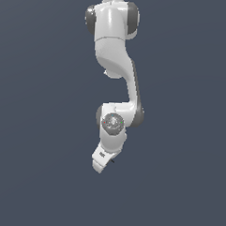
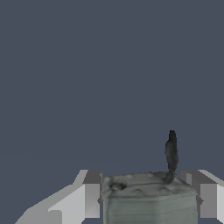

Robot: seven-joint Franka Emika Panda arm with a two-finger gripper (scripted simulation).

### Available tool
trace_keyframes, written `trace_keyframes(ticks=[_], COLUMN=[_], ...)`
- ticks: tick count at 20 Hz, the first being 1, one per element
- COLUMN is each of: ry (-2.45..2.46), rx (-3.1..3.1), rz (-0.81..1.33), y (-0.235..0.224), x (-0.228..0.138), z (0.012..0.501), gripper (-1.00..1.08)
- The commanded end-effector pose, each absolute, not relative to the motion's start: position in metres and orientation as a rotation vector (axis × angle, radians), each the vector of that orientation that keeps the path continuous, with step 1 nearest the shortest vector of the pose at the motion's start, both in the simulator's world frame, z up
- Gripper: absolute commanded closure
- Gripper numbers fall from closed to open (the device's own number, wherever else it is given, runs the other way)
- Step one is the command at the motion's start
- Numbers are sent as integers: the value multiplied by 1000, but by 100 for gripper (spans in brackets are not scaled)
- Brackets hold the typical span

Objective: Pick up the object and move it to a goal position.

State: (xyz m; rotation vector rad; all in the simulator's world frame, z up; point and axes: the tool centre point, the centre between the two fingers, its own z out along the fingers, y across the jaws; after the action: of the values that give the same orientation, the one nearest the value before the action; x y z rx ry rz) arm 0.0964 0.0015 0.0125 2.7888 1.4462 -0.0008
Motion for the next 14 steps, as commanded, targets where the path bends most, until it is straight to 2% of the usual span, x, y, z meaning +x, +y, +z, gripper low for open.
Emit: trace_keyframes(ticks=[1, 14], ry=[1446, 1446], rx=[2789, 2789], rz=[0, -1], y=[2, 1], x=[97, 92], z=[13, 18], gripper=[108, 108])
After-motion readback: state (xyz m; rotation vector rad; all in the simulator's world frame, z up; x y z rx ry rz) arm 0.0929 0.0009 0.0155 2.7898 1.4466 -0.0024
